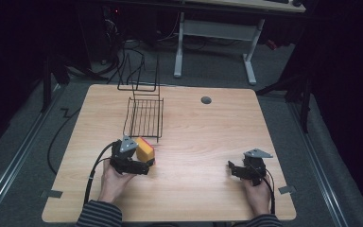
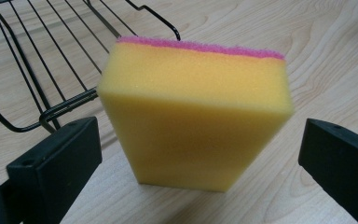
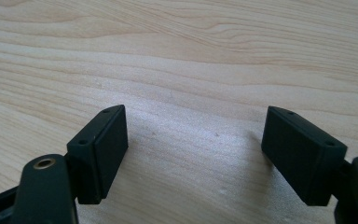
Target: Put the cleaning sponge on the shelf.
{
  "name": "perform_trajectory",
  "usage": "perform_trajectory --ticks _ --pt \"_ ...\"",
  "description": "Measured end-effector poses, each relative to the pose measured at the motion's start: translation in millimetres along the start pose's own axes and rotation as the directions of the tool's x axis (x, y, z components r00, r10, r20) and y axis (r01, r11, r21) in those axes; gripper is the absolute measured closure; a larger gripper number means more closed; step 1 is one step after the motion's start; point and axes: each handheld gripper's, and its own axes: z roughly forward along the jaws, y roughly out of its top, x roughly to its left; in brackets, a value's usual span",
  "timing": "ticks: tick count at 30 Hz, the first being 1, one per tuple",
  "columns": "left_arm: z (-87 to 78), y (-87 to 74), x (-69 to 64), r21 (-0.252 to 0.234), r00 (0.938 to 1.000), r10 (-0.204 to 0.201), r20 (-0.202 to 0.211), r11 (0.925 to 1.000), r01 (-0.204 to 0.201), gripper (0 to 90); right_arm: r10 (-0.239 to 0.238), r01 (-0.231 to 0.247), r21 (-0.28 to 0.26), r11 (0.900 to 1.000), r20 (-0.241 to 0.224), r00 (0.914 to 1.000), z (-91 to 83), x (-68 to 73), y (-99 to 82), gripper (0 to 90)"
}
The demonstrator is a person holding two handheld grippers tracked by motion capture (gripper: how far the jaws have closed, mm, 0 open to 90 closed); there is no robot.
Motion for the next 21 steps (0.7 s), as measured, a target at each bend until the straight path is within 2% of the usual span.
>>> perform_trajectory --ticks 8,21 --pt "7.4 -0.8 4.3 0.011 0.9999 -0.015 -0.001 0.9998 0.015 0.0 0.002 -0.002 0.000 1.0000 0.001 1.0000 0.0 0.2 -0.1 22.8" --pt "18.9 -2.5 6.3 0.021 0.9999 -0.014 -0.006 0.9997 0.014 0.1 0.003 -0.003 0.000 1.0000 0.001 1.0000 0.0 0.2 -0.1 22.9"
